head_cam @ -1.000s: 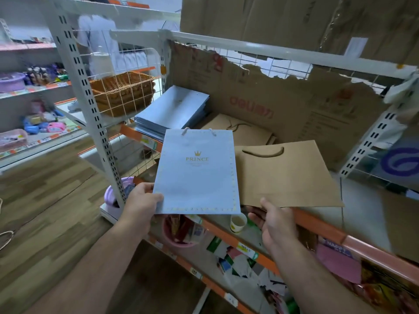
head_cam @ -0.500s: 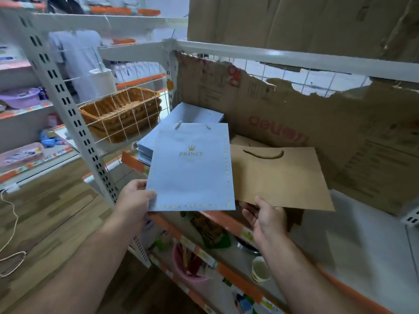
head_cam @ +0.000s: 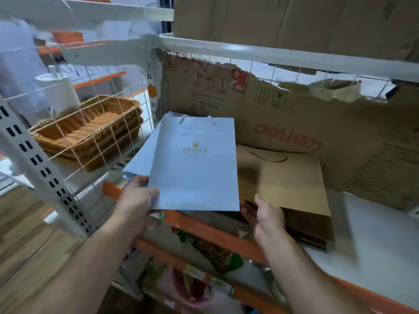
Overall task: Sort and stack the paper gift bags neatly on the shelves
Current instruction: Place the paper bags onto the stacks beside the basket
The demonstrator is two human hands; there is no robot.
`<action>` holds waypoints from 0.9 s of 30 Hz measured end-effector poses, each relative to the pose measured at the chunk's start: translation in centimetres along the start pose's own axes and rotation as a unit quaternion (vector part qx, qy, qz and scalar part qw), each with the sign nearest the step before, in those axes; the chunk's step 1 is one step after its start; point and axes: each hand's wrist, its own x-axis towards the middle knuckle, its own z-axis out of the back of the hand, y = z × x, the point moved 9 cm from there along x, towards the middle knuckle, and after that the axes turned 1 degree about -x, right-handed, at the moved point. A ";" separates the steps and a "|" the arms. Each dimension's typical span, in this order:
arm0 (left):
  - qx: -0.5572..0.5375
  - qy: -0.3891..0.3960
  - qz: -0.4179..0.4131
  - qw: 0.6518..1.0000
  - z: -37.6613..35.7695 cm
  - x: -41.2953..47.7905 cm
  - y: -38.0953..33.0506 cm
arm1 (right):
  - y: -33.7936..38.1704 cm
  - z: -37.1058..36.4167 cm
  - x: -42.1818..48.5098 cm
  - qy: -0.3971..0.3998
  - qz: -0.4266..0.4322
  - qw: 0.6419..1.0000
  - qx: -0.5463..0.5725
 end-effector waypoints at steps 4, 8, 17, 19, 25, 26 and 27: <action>0.018 0.034 -0.008 0.999 1.8 4.2 -1.1 | -1.0 -2.2 0.6 -0.001 -0.005 1.000 0.013; 0.027 0.080 0.013 0.996 2.4 6.1 -2.2 | -1.6 -2.6 0.5 -0.027 -0.001 0.999 0.021; 0.066 0.118 0.012 0.991 3.4 8.9 -2.6 | -0.7 -1.8 -3.0 -0.155 0.168 0.903 -0.364; 0.074 0.117 0.005 0.990 3.3 9.6 -2.4 | -1.3 -4.8 -4.2 -0.082 0.265 0.752 -0.598; 0.102 0.096 -0.015 0.990 3.7 10.6 -3.0 | -6.0 -7.9 -5.2 0.039 0.341 0.509 -0.790; 0.113 0.090 -0.021 0.989 3.7 10.8 -3.3 | -6.0 -8.0 -5.5 0.040 0.357 0.498 -0.789; 0.120 0.086 -0.029 0.989 3.8 11.1 -3.6 | -6.0 -8.1 -5.7 0.046 0.369 0.492 -0.787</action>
